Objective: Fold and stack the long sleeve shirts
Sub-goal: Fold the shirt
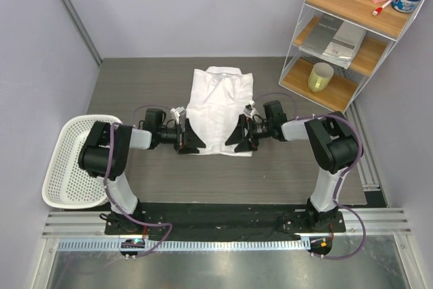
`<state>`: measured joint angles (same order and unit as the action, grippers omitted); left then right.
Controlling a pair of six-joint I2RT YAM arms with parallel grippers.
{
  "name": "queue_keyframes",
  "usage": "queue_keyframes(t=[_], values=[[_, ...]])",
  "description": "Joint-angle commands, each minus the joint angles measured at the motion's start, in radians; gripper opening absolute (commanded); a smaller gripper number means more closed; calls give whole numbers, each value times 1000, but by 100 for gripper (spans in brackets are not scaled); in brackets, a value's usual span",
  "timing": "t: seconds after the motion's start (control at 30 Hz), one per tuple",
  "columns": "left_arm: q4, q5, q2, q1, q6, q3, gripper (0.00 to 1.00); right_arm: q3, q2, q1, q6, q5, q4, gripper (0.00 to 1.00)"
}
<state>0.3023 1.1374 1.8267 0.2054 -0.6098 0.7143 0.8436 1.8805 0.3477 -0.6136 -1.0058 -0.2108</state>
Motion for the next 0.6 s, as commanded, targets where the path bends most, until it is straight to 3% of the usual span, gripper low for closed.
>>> queue_keyframes(t=[0.0, 0.1, 0.23, 0.37, 0.57], values=[[-127, -16, -133, -27, 125, -49, 100, 12, -96, -12, 146, 52, 195, 100], [-192, -2, -242, -27, 143, -46, 100, 44, -204, 26, 141, 41, 202, 100], [-215, -28, -268, -29, 102, -42, 100, 46, -247, 131, 77, 53, 127, 100], [-79, -34, -215, -37, -14, -44, 100, 83, -160, 214, -16, 65, -31, 100], [-52, -79, -98, -46, -22, -24, 100, 81, -3, 229, -126, 69, -202, 100]])
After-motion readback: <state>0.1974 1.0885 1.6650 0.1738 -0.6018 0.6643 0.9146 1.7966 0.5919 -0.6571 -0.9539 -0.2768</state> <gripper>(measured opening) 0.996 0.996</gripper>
